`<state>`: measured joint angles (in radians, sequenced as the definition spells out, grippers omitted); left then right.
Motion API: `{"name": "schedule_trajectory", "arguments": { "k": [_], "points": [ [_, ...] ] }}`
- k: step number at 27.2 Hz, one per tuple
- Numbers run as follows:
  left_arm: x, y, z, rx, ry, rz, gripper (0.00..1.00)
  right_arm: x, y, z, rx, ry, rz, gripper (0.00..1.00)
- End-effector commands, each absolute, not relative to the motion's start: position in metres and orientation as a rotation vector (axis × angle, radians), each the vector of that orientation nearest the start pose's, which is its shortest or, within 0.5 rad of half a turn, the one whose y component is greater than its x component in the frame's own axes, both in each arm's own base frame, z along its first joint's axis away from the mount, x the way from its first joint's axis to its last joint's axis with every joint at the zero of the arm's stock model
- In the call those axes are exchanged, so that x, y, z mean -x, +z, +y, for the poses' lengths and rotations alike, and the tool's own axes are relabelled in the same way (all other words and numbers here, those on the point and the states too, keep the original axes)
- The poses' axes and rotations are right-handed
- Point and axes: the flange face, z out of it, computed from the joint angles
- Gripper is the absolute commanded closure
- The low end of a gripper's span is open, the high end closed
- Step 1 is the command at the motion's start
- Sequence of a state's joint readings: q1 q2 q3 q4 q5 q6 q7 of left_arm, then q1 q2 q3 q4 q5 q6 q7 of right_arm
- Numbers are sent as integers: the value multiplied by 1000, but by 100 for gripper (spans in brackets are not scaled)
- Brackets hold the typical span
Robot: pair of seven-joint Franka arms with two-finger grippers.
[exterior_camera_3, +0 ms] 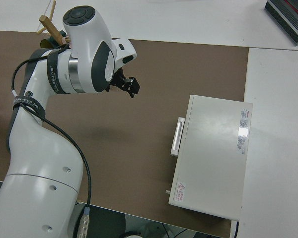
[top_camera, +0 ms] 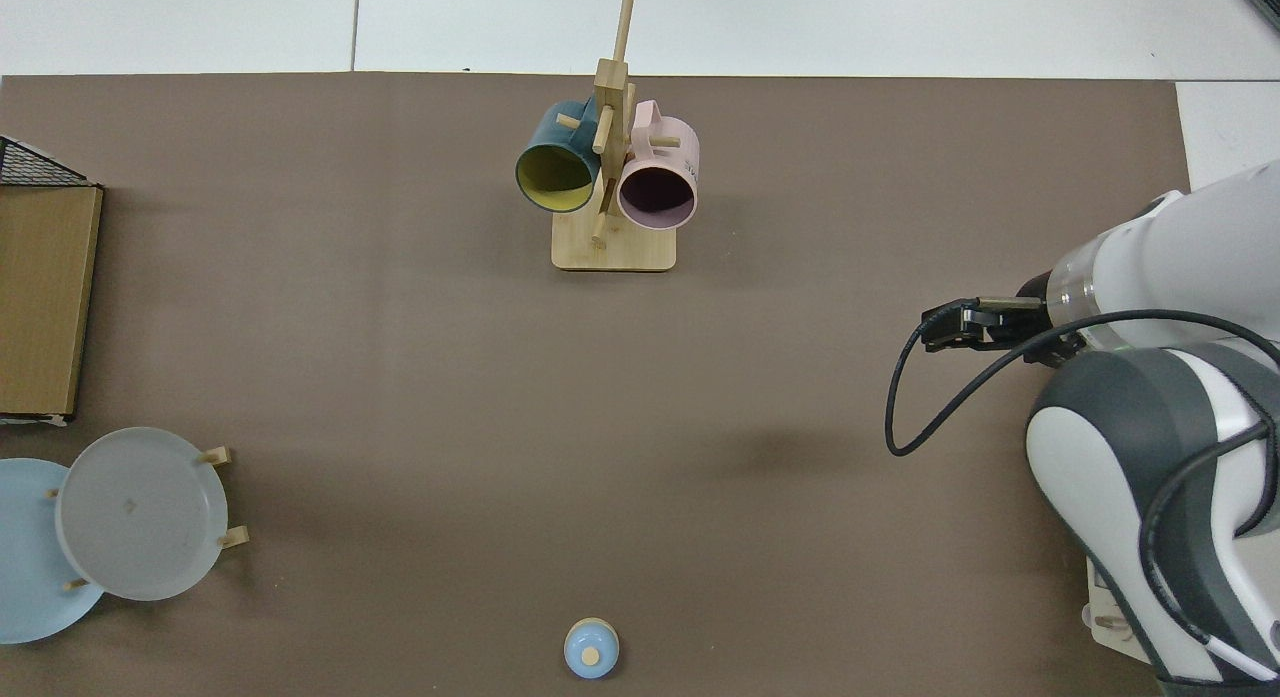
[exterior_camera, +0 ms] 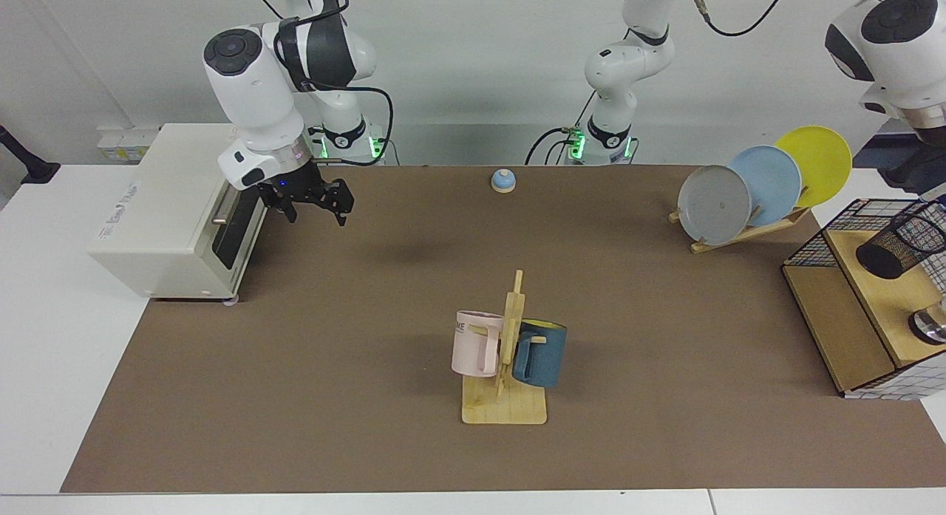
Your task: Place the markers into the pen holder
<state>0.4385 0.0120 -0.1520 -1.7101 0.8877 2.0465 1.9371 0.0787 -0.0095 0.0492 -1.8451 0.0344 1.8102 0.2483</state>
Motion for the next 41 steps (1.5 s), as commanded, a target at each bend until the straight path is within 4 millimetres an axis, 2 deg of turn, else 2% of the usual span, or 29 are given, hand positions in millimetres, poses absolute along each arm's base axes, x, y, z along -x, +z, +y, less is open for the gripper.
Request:
{"name": "schedule_trajectory", "arguments": {
  "k": [1, 17, 29, 30, 31, 32, 41],
  "points": [
    [-562, 600, 211, 1305, 799, 2005, 100, -551, 517, 71, 3081, 34, 200, 0],
    [-555, 552, 212, 1353, 782, 2008, 100, -553, 514, 70, 3080, 18, 201, 0],
    [-556, 545, 213, 1375, 767, 2001, 100, -553, 514, 70, 3080, 18, 201, 0],
    [-556, 546, 213, 1375, 766, 2000, 67, -553, 514, 70, 3080, 18, 201, 0],
    [-557, 546, 213, 1375, 765, 1998, 29, -553, 514, 70, 3080, 18, 201, 0],
    [-557, 546, 214, 1379, 765, 1998, 1, -553, 514, 70, 3080, 18, 201, 0],
    [-562, 579, 213, 1382, 748, 1954, 0, -553, 514, 70, 3080, 18, 203, 0]
  ]
}}
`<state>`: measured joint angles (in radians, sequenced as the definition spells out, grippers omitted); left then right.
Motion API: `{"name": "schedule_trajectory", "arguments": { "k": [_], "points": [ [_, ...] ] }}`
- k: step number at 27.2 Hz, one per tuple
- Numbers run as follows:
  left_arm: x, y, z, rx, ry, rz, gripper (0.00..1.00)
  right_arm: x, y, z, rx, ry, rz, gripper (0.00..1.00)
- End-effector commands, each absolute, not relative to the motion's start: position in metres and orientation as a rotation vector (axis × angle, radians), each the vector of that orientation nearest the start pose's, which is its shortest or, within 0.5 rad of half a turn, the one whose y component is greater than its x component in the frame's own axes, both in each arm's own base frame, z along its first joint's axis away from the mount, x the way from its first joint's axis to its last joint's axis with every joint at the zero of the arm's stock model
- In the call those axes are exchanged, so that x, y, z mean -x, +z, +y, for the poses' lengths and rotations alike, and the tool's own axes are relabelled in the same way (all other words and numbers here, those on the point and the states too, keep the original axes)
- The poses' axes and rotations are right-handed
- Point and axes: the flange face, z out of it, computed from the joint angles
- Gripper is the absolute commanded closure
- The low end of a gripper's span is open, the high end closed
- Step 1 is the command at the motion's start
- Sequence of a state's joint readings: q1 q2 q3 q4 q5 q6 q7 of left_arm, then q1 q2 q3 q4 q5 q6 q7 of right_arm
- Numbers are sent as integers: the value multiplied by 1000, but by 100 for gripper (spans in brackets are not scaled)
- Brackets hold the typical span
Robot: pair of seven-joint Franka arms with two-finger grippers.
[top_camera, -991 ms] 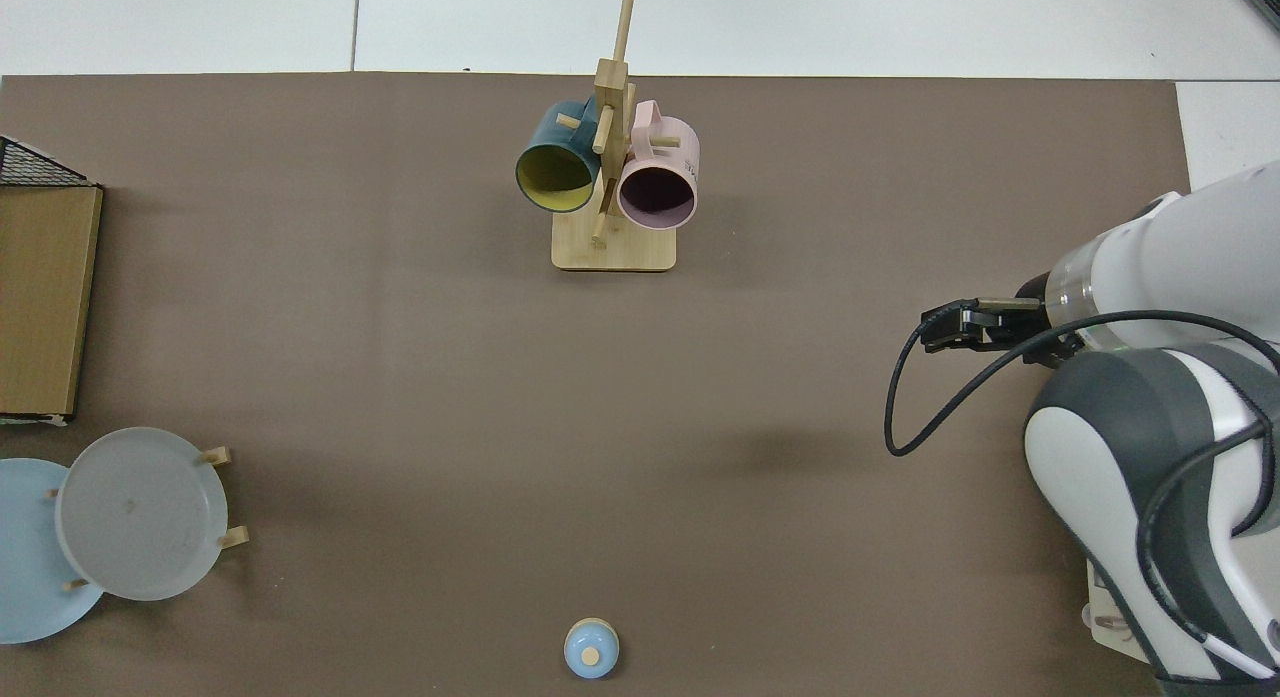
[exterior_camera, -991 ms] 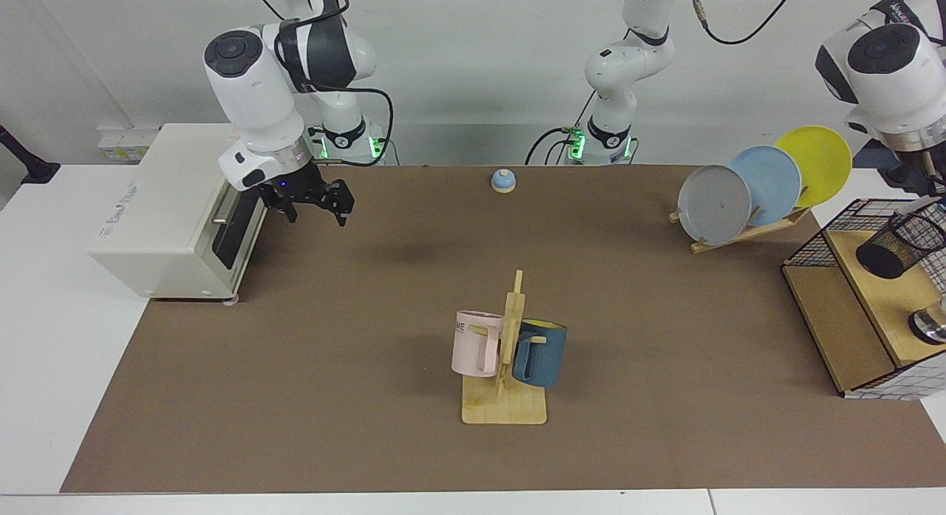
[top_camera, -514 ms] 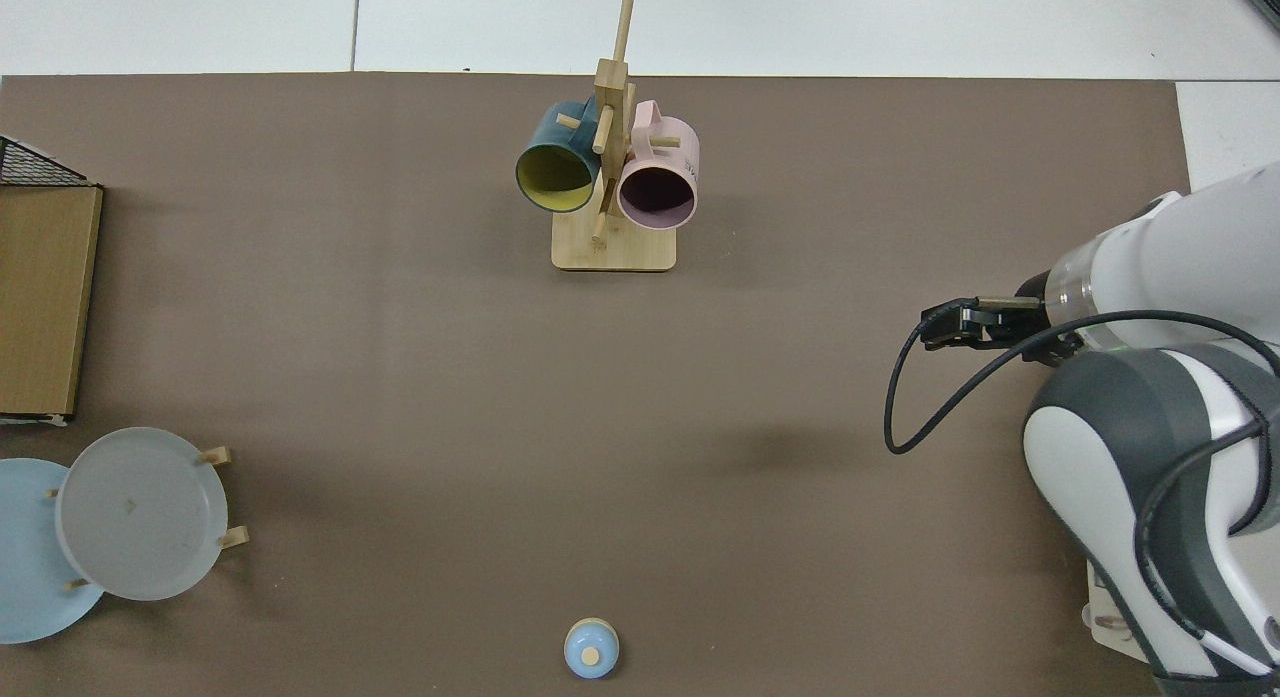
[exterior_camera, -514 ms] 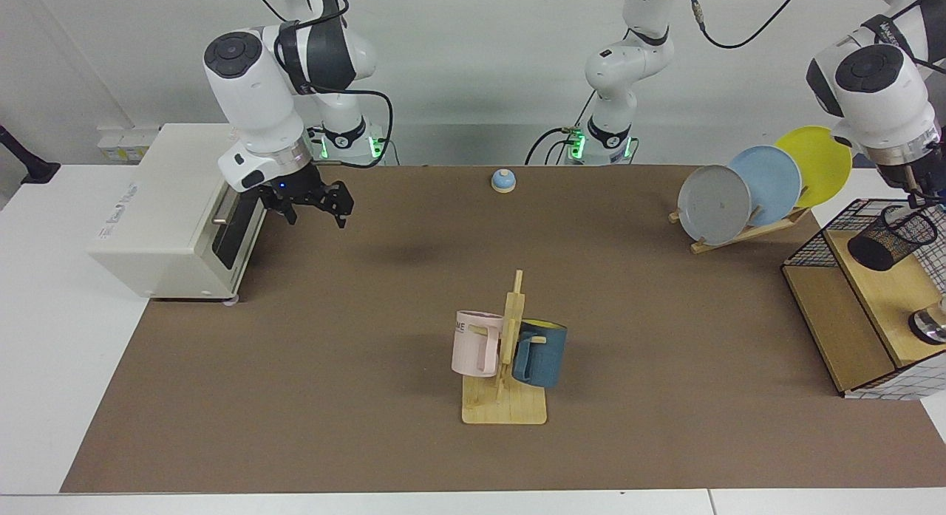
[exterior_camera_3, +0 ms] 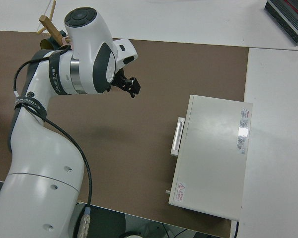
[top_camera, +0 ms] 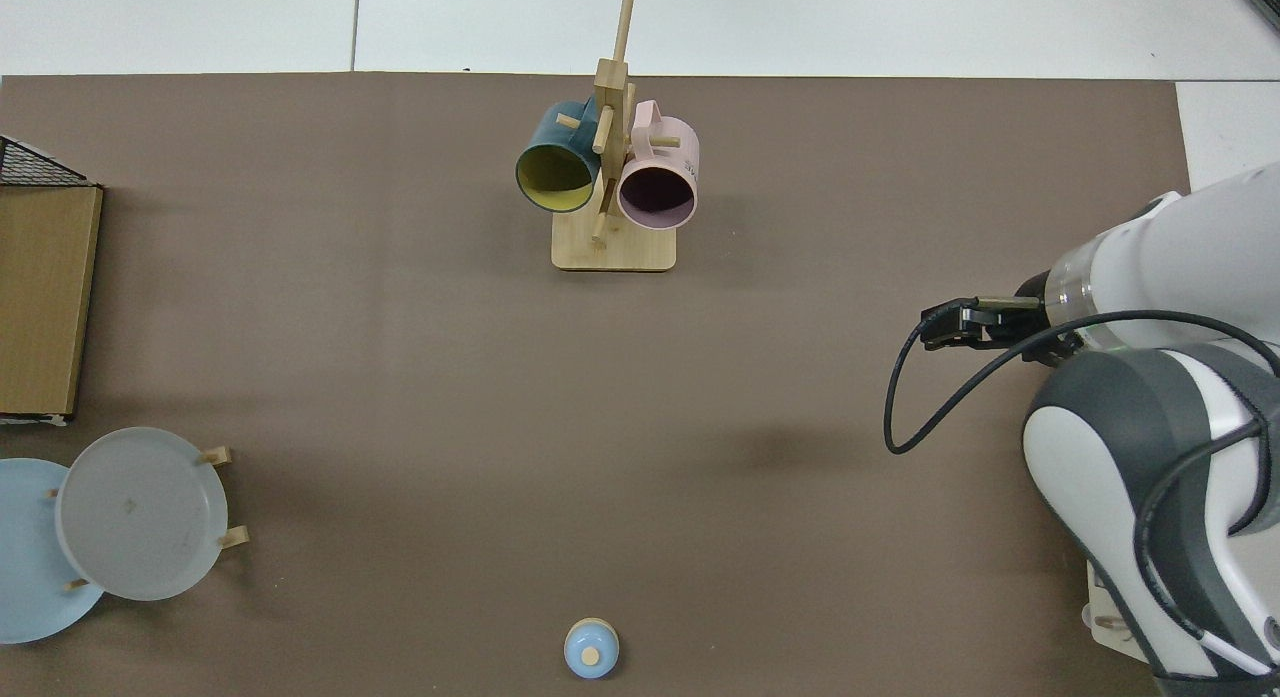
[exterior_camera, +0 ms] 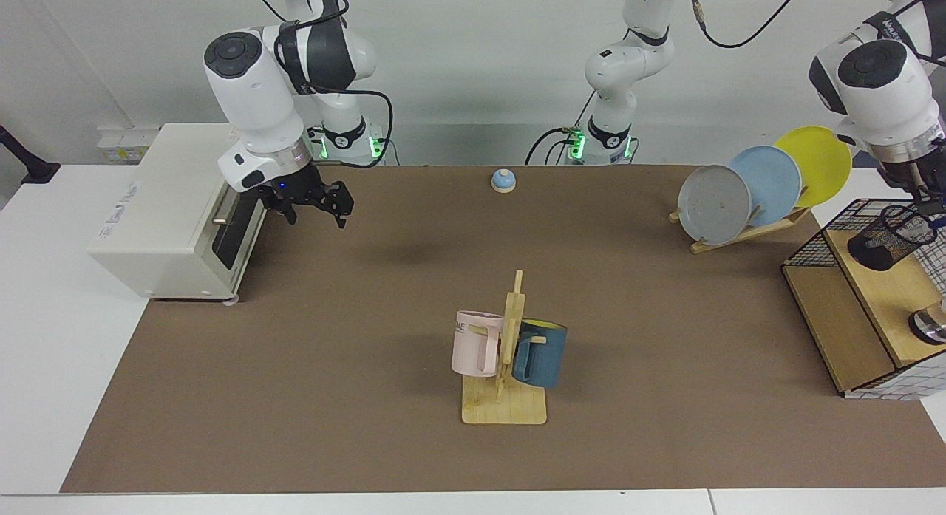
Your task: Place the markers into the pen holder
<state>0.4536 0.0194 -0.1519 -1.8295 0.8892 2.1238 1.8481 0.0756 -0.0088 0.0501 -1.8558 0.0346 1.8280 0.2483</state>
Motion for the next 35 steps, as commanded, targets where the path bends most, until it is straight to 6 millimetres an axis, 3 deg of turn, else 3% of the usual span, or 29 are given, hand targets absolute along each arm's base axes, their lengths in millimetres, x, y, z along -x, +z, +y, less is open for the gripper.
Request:
{"name": "schedule_trajectory", "arguments": {
  "k": [1, 8, 12, 17, 23, 27, 32, 35],
  "points": [
    [-562, 584, 214, 1394, 743, 1946, 0, -553, 514, 70, 3080, 18, 201, 0],
    [-560, 610, 199, 1705, 505, 1856, 0, -555, 513, 69, 3080, 22, 194, 0],
    [-560, 608, 188, 1883, 389, 1745, 0, -557, 518, 68, 3067, 32, 195, 0],
    [-564, 603, 152, 2103, 278, 1577, 0, -557, 522, 47, 3068, 48, 85, 0],
    [-566, 593, 115, 2499, 82, 1192, 0, -558, 526, 43, 3083, 28, 37, 0],
    [-568, 588, 94, 2745, -49, 836, 0, -560, 539, 43, 3085, -1, 34, 0],
    [-570, 586, 79, 2956, -158, 495, 0, -554, 541, 42, 3087, 67, 31, 0],
    [-573, 586, 66, 3068, -205, 262, 0, -554, 559, 44, 3088, 49, 23, 0]
  ]
}}
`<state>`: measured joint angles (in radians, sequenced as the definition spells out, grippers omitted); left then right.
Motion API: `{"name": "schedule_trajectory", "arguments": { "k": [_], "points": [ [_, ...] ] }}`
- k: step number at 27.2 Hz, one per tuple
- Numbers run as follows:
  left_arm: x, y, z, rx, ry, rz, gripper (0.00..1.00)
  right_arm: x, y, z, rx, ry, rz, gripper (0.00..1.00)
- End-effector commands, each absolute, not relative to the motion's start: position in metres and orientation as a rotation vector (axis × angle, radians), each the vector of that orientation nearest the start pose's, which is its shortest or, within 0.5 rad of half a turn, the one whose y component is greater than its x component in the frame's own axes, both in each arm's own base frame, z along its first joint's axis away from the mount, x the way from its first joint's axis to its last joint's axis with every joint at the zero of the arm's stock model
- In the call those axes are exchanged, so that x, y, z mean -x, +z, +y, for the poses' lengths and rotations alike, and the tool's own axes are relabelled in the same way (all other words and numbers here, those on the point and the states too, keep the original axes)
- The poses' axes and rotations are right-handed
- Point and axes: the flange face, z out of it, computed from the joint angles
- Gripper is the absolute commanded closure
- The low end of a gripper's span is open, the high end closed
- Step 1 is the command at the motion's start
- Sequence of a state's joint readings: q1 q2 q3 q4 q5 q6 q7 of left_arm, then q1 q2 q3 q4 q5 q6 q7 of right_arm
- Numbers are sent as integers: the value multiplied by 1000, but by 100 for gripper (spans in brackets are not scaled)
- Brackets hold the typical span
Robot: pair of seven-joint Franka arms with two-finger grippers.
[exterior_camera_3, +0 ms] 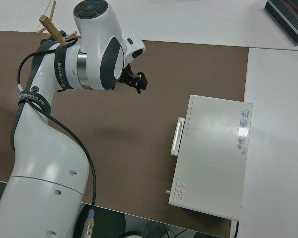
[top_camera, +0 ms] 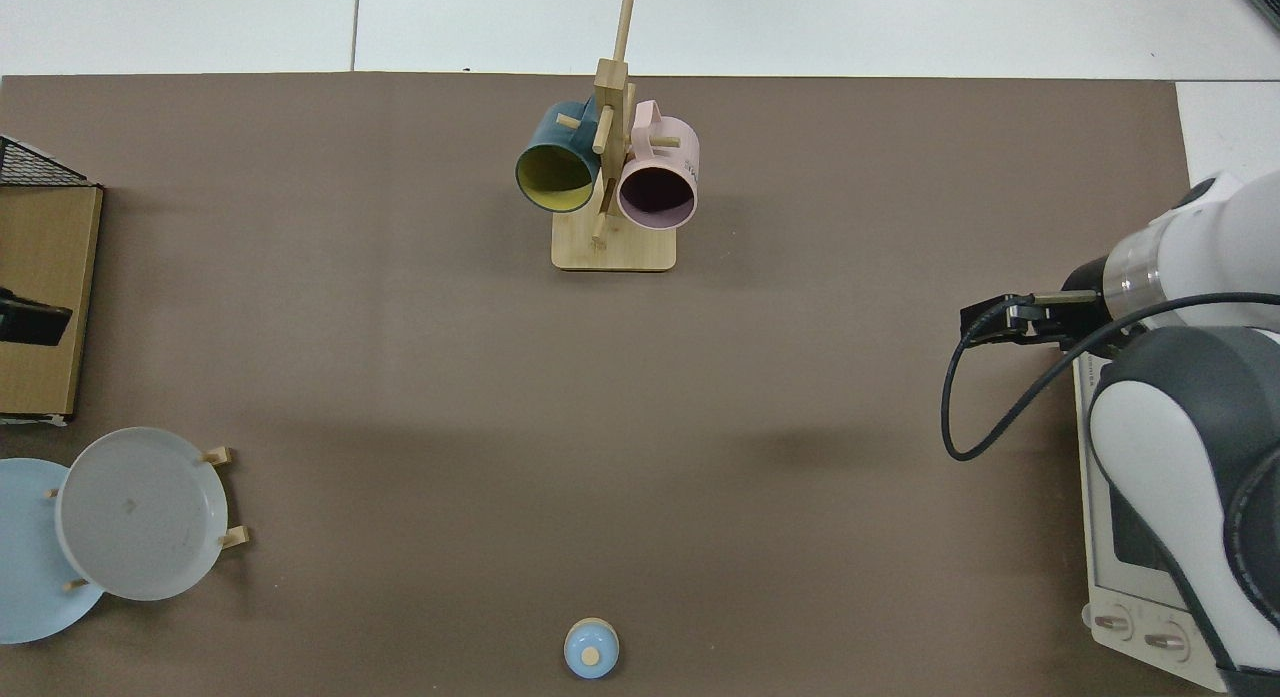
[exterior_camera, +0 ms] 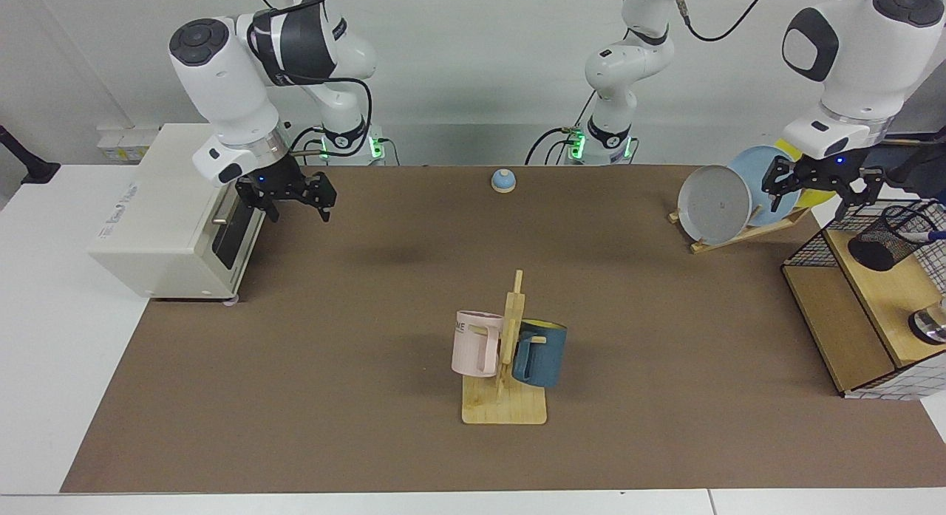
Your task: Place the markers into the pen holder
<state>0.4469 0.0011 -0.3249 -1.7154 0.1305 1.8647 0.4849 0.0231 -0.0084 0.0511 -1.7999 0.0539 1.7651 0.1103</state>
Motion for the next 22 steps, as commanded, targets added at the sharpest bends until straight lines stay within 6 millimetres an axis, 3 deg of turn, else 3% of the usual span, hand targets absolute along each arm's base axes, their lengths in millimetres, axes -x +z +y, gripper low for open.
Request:
{"name": "schedule_trajectory", "arguments": {
  "k": [1, 8, 22],
  "points": [
    [-573, 585, 60, 3094, -211, 197, 0, -554, 564, 43, 3088, 39, 27, 0],
    [-575, 584, 35, 3153, -217, -93, 0, -550, 575, 45, 3079, -9, 38, 0],
    [-575, 585, 33, 3157, -215, -99, 0, -550, 576, 46, 3075, -11, 39, 0]
  ]
}}
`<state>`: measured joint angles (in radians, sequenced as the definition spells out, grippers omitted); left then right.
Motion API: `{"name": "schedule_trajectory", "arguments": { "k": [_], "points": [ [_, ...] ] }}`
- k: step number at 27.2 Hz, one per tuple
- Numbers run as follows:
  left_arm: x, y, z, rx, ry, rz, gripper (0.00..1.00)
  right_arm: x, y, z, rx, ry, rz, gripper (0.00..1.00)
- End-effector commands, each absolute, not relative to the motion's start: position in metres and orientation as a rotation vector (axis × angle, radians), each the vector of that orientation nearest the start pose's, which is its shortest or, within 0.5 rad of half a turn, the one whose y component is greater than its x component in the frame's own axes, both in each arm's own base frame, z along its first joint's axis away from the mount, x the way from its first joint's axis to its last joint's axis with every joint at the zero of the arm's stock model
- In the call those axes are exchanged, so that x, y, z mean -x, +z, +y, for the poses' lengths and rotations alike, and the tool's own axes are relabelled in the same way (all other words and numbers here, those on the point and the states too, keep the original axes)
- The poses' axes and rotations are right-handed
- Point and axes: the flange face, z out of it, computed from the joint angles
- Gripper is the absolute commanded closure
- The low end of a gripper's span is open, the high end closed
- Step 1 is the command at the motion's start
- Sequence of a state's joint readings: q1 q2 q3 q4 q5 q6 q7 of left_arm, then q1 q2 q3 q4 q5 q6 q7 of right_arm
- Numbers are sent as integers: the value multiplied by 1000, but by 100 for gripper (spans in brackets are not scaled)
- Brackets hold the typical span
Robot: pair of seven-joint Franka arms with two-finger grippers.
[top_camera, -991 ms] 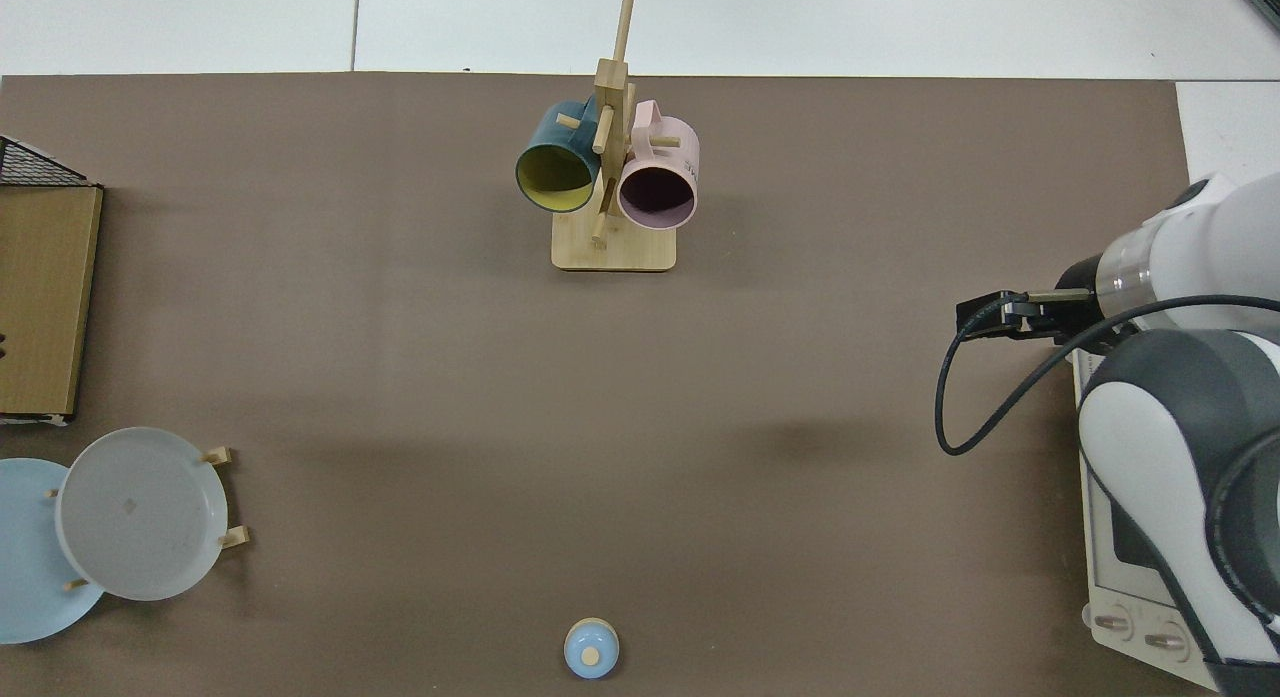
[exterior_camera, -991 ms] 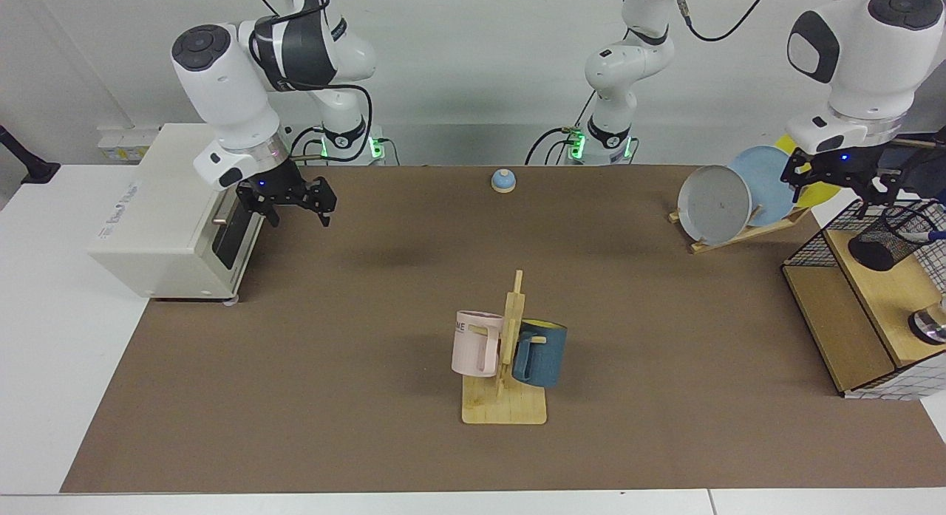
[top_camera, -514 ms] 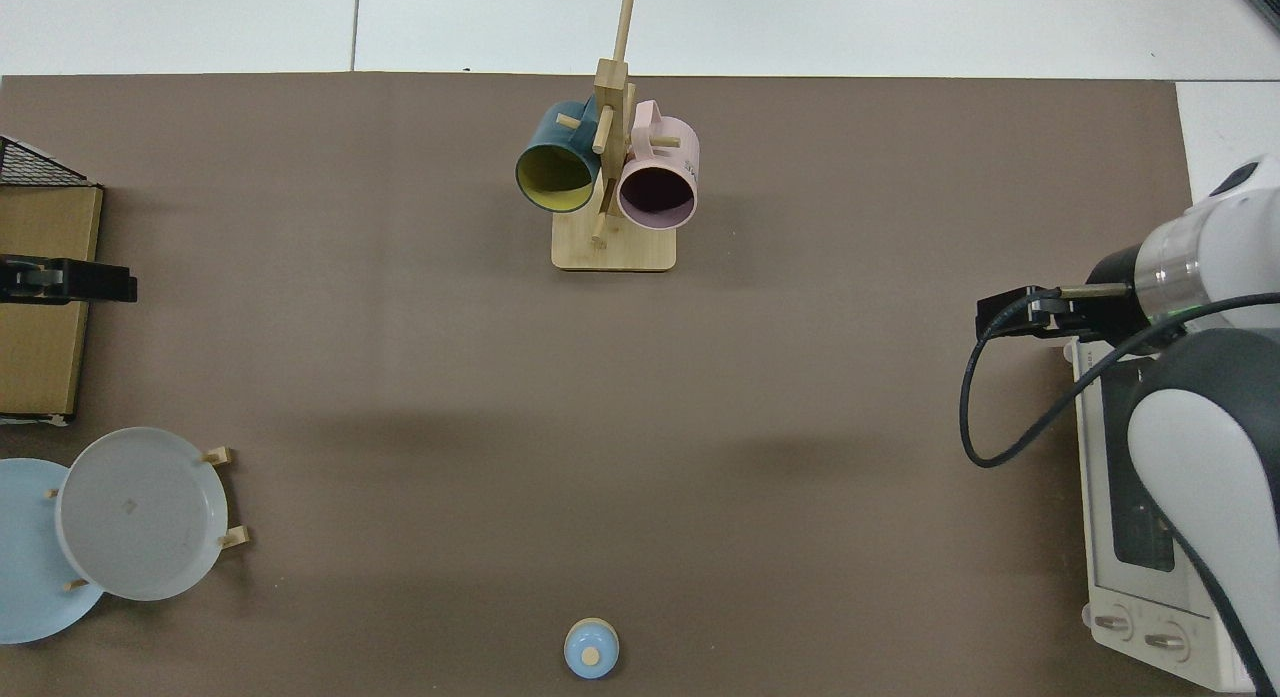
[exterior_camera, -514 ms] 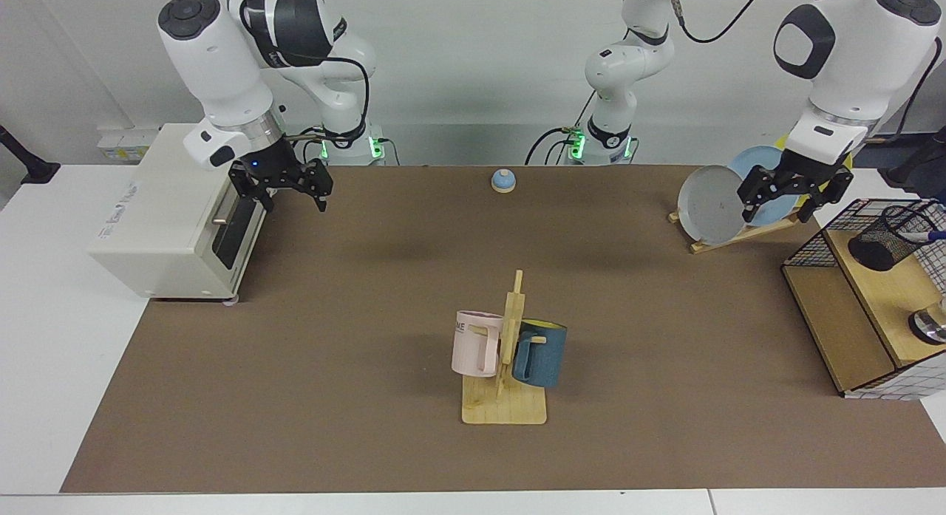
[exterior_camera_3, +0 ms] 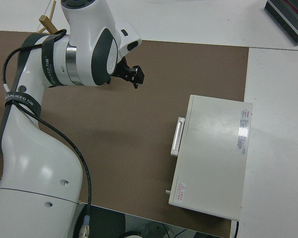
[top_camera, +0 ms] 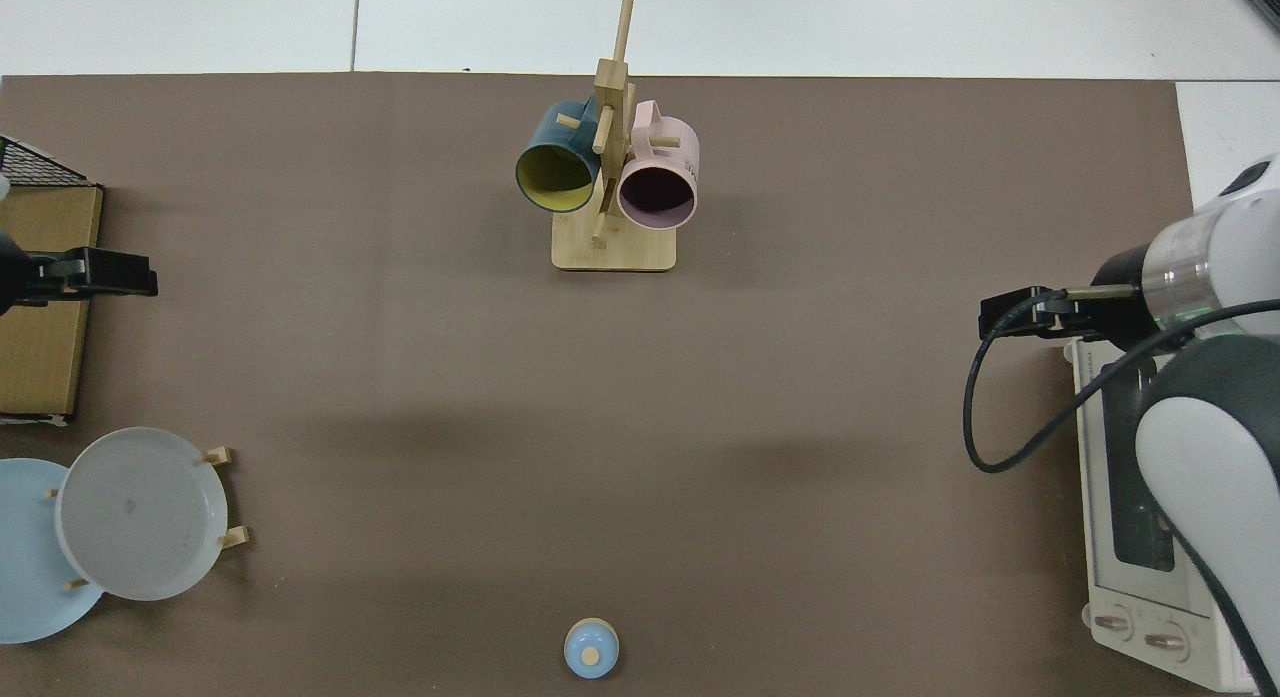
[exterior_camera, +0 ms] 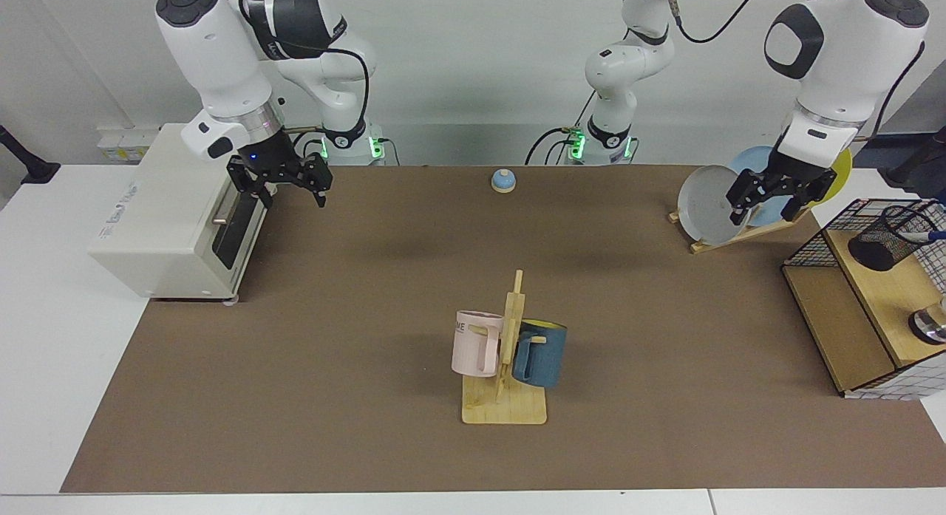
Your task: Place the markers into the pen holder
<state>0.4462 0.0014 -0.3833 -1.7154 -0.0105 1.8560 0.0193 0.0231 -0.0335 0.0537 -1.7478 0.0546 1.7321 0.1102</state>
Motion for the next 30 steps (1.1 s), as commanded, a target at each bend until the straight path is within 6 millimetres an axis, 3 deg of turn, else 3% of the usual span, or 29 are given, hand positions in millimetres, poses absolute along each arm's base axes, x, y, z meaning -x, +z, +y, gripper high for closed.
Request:
{"name": "schedule_trajectory", "arguments": {
  "k": [1, 19, 22, 24, 27, 30],
  "points": [
    [-575, 586, 31, 3164, -216, -101, 0, -550, 576, 46, 3074, -11, 41, 0],
    [-563, 596, 10, 3201, -168, -142, 0, -550, 576, 46, 3075, -11, 39, 0],
    [-562, 596, -4, 3198, -165, -96, 0, -550, 576, 47, 3075, -11, 36, 0],
    [-560, 601, 8, 3198, -189, -131, 0, -550, 576, 47, 3074, -11, 39, 0],
    [-559, 603, -9, 3201, -193, -79, 0, -550, 576, 47, 3075, -11, 36, 0],
    [-559, 605, -12, 3202, -201, -64, 0, -550, 576, 47, 3075, -11, 36, 0]
  ]
}}
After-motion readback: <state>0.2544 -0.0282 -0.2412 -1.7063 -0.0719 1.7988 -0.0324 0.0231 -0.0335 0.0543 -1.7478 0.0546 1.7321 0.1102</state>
